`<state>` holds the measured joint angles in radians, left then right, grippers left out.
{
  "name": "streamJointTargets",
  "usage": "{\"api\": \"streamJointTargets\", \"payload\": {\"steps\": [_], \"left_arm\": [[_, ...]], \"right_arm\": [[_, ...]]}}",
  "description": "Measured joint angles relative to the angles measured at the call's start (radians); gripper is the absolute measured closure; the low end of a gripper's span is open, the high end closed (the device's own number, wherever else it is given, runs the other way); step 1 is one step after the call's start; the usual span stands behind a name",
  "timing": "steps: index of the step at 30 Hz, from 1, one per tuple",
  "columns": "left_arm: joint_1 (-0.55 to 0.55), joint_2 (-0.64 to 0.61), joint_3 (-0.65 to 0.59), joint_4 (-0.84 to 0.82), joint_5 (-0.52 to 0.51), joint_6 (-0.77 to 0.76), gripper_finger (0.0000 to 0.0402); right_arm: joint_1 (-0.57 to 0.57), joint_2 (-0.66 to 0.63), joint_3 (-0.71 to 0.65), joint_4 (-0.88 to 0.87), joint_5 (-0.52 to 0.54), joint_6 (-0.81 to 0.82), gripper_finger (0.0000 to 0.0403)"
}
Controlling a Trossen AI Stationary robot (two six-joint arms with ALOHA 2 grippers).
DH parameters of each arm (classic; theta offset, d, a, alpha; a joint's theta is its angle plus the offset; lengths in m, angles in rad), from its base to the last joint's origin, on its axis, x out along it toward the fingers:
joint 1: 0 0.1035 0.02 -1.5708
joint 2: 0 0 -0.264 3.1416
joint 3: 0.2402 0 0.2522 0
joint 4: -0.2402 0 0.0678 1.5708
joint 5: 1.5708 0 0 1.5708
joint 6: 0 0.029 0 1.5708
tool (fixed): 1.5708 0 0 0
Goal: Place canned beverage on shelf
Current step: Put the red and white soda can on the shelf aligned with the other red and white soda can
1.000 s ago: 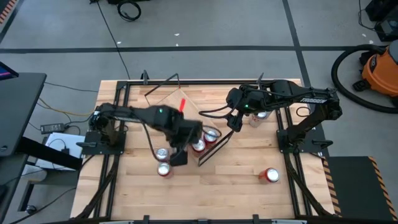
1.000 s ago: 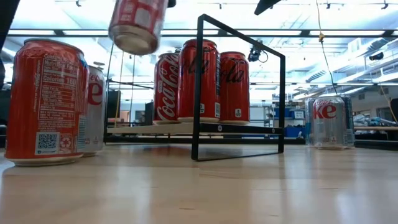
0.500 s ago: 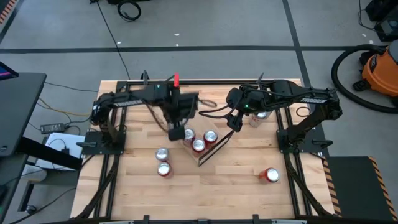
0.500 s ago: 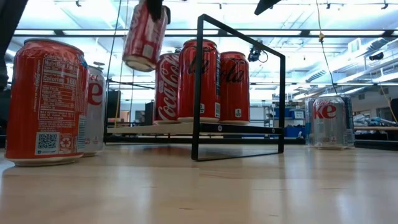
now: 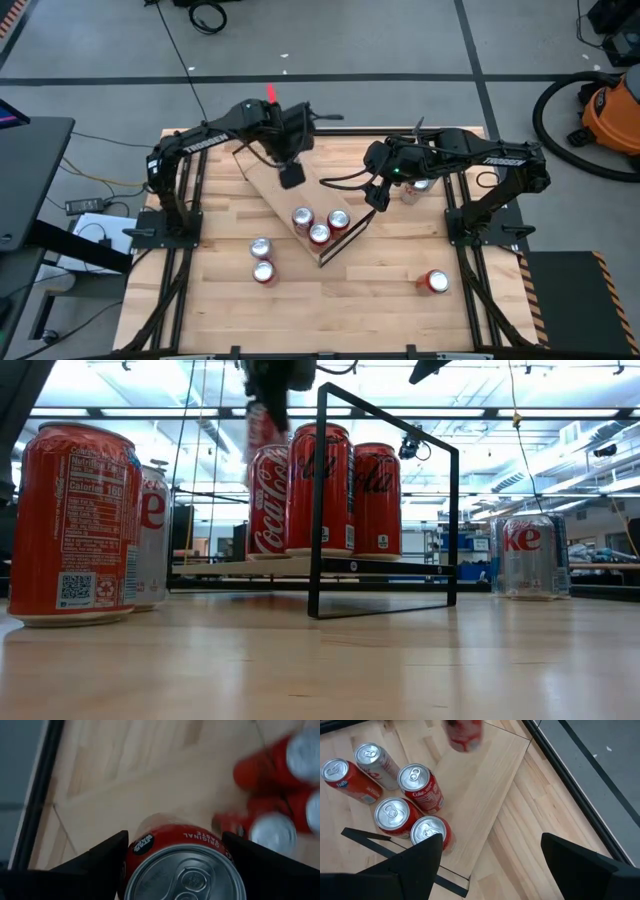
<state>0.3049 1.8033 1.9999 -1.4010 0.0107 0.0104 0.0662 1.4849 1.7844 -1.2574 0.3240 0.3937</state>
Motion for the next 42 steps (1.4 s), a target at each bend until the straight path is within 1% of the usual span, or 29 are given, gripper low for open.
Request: {"api": "streamJointTargets", "payload": {"steps": [3, 6, 11, 18, 22, 26, 30, 33, 42], "left_arm": [[0.014, 0.000, -0.047, 0.088, 0.019, -0.022, 0.0095], [0.010, 0.002, -0.123, 0.187, 0.064, -0.068, 0.0095], [-0.016, 0.003, -0.213, 0.277, 0.079, -0.135, 0.0095], [-0.050, 0.032, -0.219, 0.351, 0.070, -0.258, 0.0095], [-0.071, 0.050, -0.219, 0.364, 0.073, -0.314, 0.0095], [-0.092, 0.066, -0.219, 0.383, 0.038, -0.351, 0.0095], [-0.115, 0.074, -0.218, 0.409, -0.018, -0.362, 0.0095], [-0.126, 0.087, -0.218, 0.385, -0.023, -0.360, 0.0095], [-0.157, 0.133, -0.221, 0.394, -0.025, -0.352, 0.0095]], "right_arm": [[0.000, 0.000, 0.000, 0.000, 0.001, 0.000, 0.0055], [0.000, 0.000, 0.000, 0.004, 0.001, 0.000, 0.0055], [0.000, 0.000, 0.000, 0.017, 0.002, 0.000, 0.0055], [0.000, 0.000, 0.000, 0.040, 0.001, 0.001, 0.0055], [-0.003, 0.000, 0.001, 0.048, 0.000, -0.001, 0.0055], [-0.004, 0.000, 0.001, 0.052, 0.000, 0.003, 0.0055], [-0.004, 0.000, 0.001, 0.053, 0.000, 0.006, 0.0055], [-0.004, 0.000, 0.001, 0.052, 0.000, 0.007, 0.0055], [-0.003, 0.000, 0.001, 0.052, 0.007, 0.008, 0.0055]]}}
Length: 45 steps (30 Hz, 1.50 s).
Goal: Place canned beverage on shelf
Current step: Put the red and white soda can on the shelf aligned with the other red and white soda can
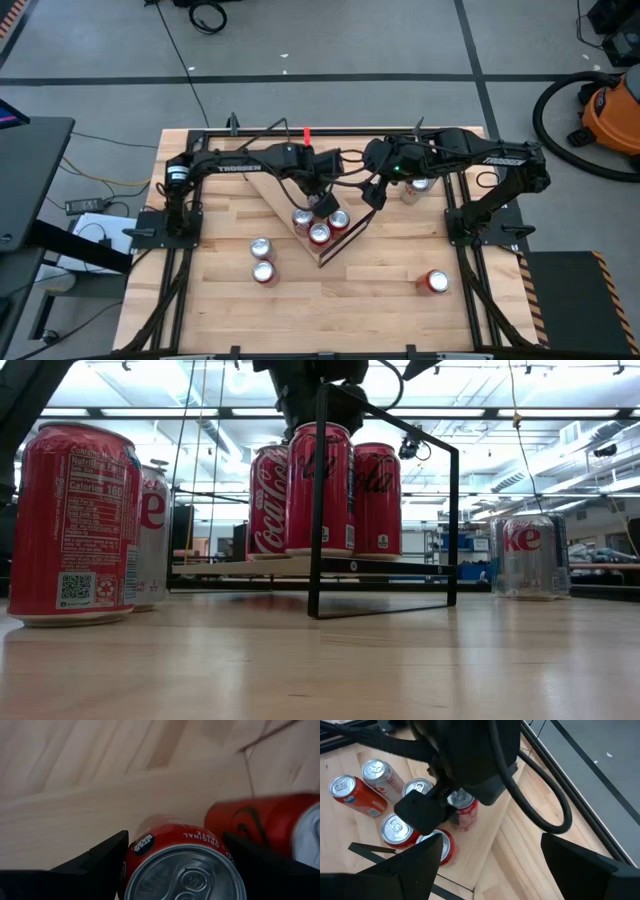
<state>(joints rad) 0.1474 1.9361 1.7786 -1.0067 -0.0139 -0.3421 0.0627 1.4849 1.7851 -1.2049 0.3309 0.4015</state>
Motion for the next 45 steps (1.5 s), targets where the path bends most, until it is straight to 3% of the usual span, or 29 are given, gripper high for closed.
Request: {"api": "streamJointTargets", "payload": {"steps": [14, 33, 45], "left_arm": [[-0.019, 0.029, 0.000, -0.013, 0.005, 0.021, 0.0094], [-0.023, 0.023, 0.002, -0.001, 0.012, 0.039, 0.0056], [-0.022, 0.011, 0.042, -0.015, 0.064, 0.048, 0.0055]], "right_arm": [[0.000, 0.000, 0.000, 0.002, 0.001, 0.000, 0.0055], [0.000, 0.000, 0.000, 0.001, 0.001, -0.001, 0.0055], [0.000, 0.000, 0.000, 0.001, 0.002, -0.004, 0.0055]]}}
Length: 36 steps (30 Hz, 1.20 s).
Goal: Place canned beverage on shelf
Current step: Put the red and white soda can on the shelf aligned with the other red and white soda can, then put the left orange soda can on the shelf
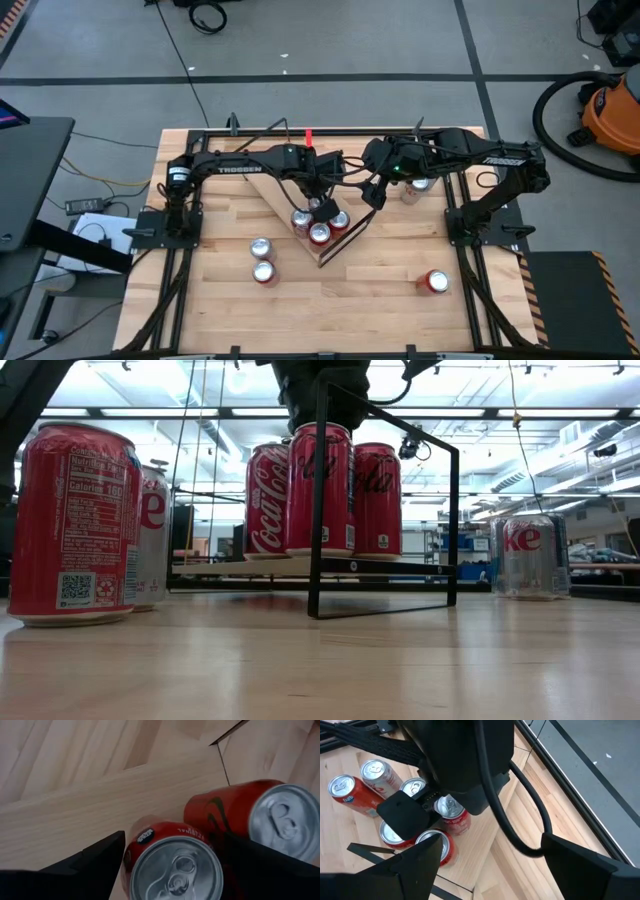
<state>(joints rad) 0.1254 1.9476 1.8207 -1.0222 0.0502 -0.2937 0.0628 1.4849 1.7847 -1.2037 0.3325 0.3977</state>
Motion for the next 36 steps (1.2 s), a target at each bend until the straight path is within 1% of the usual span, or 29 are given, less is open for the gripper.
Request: {"api": "streamJointTargets", "payload": {"steps": [11, 17, 20, 26, 30, 36], "left_arm": [[0.055, 0.000, 0.089, -0.091, 0.000, 0.027, 0.0055], [0.079, -0.001, 0.175, -0.148, -0.001, 0.068, 0.0056], [0.081, -0.003, 0.221, -0.179, -0.002, 0.109, 0.0056], [0.068, -0.007, 0.295, -0.327, -0.004, 0.152, 0.0056], [0.038, -0.046, 0.293, -0.386, -0.005, 0.168, 0.0056], [-0.009, -0.138, 0.229, -0.404, -0.012, 0.173, 0.0056]], "right_arm": [[0.000, 0.000, 0.000, -0.002, 0.003, 0.000, 0.0055], [0.000, 0.000, 0.000, -0.004, 0.002, -0.006, 0.0055], [0.000, 0.000, 0.000, -0.034, 0.013, -0.014, 0.0055], [0.000, 0.000, 0.000, -0.126, 0.033, 0.000, 0.0055], [0.007, 0.000, 0.000, -0.149, 0.037, 0.003, 0.0055], [0.013, 0.000, 0.000, -0.153, 0.029, -0.001, 0.0055]]}}
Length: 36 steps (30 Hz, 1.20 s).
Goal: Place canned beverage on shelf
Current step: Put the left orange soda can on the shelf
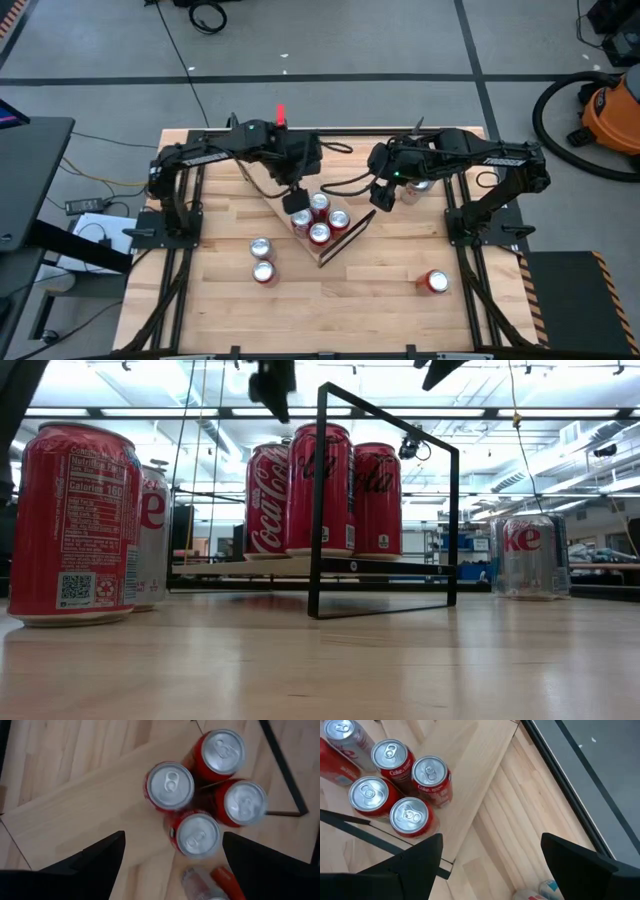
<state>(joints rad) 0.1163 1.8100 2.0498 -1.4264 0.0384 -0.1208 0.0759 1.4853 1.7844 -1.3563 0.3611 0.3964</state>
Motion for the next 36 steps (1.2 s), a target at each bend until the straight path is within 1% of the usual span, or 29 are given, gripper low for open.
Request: {"api": "streamJointTargets", "payload": {"steps": [4, 9, 13, 16, 19, 22, 24, 27, 30, 34, 36], "left_arm": [[-0.045, -0.089, -0.077, 0.016, 0.000, -0.021, 0.0056], [-0.103, -0.195, -0.251, 0.041, 0.000, -0.085, 0.0056], [-0.148, -0.287, -0.408, 0.119, 0.001, -0.192, 0.0056], [-0.175, -0.339, -0.499, 0.171, 0.009, -0.291, 0.0056], [-0.204, -0.375, -0.562, 0.195, 0.009, -0.377, 0.0056], [-0.247, -0.388, -0.596, 0.210, 0.010, -0.431, 0.0056], [-0.290, -0.391, -0.610, 0.206, 0.023, -0.432, 0.0056], [-0.370, -0.396, -0.625, 0.228, 0.057, -0.393, 0.0056], [-0.443, -0.393, -0.655, 0.256, 0.059, -0.351, 0.0056], [-0.493, -0.391, -0.712, 0.331, 0.053, -0.293, 0.0056], [-0.512, -0.390, -0.733, 0.383, 0.038, -0.223, 0.0056]], "right_arm": [[0.019, 0.000, 0.000, -0.001, -0.005, -0.024, 0.0055], [0.034, 0.000, 0.000, -0.003, -0.007, -0.031, 0.0055], [0.034, 0.000, 0.000, 0.000, -0.006, -0.030, 0.0055], [0.034, 0.000, 0.000, 0.002, -0.006, -0.030, 0.0055], [0.034, -0.001, 0.000, 0.007, -0.006, -0.029, 0.0055], [0.034, -0.001, 0.000, 0.010, -0.006, -0.030, 0.0055], [0.035, -0.001, 0.000, 0.010, -0.005, -0.030, 0.0055], [0.035, -0.001, 0.000, 0.013, -0.003, -0.030, 0.0055], [0.034, -0.001, 0.000, 0.018, -0.003, -0.031, 0.0055], [0.034, -0.001, 0.000, 0.037, -0.003, -0.032, 0.0055], [0.035, -0.001, 0.000, 0.042, -0.003, -0.032, 0.0055]]}}
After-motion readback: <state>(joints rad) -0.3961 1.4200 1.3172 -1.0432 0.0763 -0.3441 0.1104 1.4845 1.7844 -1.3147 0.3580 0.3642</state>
